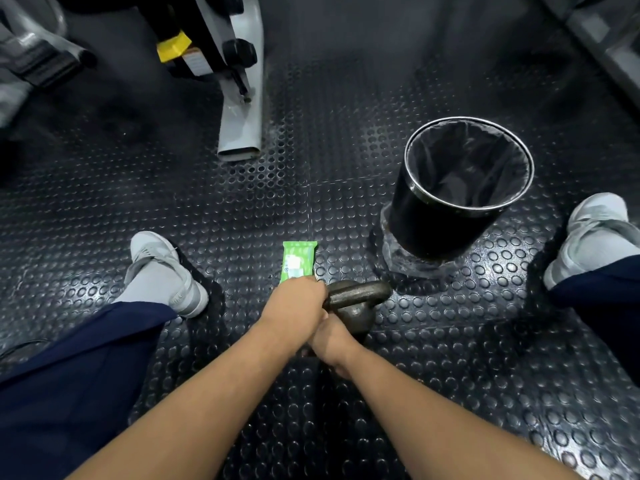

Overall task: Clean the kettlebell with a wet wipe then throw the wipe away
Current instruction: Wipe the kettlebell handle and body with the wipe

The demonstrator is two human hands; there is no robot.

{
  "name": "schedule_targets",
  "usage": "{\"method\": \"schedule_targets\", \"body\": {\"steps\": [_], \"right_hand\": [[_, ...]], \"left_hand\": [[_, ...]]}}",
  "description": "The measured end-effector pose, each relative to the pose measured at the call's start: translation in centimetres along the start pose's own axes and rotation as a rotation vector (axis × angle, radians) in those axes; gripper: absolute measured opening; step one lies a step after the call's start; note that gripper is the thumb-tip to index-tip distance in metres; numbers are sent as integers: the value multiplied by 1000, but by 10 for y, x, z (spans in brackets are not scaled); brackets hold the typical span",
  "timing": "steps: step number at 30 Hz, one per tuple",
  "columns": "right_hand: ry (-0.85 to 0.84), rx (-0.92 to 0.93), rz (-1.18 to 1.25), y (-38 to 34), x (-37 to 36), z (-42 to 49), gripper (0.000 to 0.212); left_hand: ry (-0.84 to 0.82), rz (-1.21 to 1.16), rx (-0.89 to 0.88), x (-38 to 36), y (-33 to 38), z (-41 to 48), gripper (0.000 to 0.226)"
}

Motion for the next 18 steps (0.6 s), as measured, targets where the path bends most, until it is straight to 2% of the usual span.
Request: {"method": "schedule_targets", "body": {"steps": [2,3,6,8,10,11,13,14,16,18], "right_hand": [[-69,-147,372,3,-8,-3,28],[-91,-192,476,4,-7,-4,32],[-104,-240,571,11,4,-4,35],[-125,-193,392,8,7,-6,27],[-106,-48,-53,7,14,-3,18],[-93,9,-251,5,17,-3,18],[-50,29,-319,5,15,-2,35],[-50,21,-234,5,9,-3,37],[-73,-5,27,2,1,-5,27],[-136,-102,316,5,-2,-9,33]], "left_hand": [[-8,-7,4,0,0,1,26],[-9,-10,5,1,0,1,26],[-18,-23,4,1,0,3,24],[-25,-20,-2,1,-1,3,26],[-27,-17,-9,1,-2,3,29],[-30,-23,-10,0,-1,2,30],[-35,-21,-13,0,-1,2,30],[-38,-20,-13,1,-2,2,29],[-43,-26,0,1,-4,3,33],[-58,-37,13,0,-5,3,37]]}}
Point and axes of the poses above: each hand's wrist, its own z-axis towards the middle knuckle, its own x-axis out of the back of the hand, y = z × x, the point moved 8 cm from there along z, towards the middle knuckle, and after that the axes turned 5 degrees about y, right-handed, at the moved point
